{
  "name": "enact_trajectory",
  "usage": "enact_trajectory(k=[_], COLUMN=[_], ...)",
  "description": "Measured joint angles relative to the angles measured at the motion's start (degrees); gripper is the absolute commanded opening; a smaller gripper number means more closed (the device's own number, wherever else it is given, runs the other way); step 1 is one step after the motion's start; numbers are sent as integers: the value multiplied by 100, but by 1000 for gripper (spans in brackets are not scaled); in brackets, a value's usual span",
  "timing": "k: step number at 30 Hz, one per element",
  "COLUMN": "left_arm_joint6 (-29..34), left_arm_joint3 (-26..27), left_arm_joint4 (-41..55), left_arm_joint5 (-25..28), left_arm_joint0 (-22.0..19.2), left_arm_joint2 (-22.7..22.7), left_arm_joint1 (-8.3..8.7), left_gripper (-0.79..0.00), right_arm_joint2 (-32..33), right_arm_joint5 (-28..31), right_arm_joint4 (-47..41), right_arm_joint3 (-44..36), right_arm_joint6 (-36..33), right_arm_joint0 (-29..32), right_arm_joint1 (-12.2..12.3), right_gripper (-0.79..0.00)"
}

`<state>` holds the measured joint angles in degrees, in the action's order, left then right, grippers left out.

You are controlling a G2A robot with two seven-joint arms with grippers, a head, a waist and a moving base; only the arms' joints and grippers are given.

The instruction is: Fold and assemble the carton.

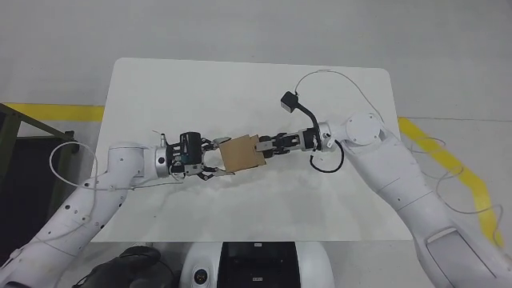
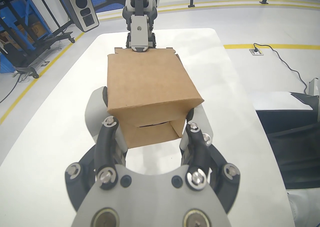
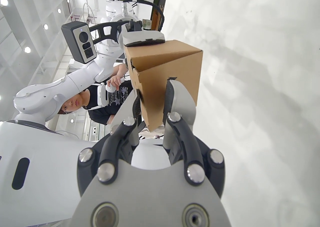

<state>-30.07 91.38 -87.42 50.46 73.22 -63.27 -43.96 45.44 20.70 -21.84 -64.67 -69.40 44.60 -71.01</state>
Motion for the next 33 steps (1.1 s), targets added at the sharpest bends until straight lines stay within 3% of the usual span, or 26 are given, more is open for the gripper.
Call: enact_trajectory(k=[15, 33], left_arm_joint6=[1, 93], left_arm_joint3=[4, 17], left_arm_joint4=[12, 47], left_arm_joint5=[-11, -78], left_arm_joint0=[-9, 6], left_arm_joint2=[15, 3], left_arm_joint1=[-55, -114], left_gripper=[-539, -554], right_arm_joint2=[135, 86], right_arm_joint5=[-49, -36], right_arm_joint4=[83, 110], right_arm_joint3=[47, -37], right_arm_joint6=[221, 339], right_arm_joint0=[50, 36], right_arm_joint1=[-2, -81], right_gripper=[-646, -637])
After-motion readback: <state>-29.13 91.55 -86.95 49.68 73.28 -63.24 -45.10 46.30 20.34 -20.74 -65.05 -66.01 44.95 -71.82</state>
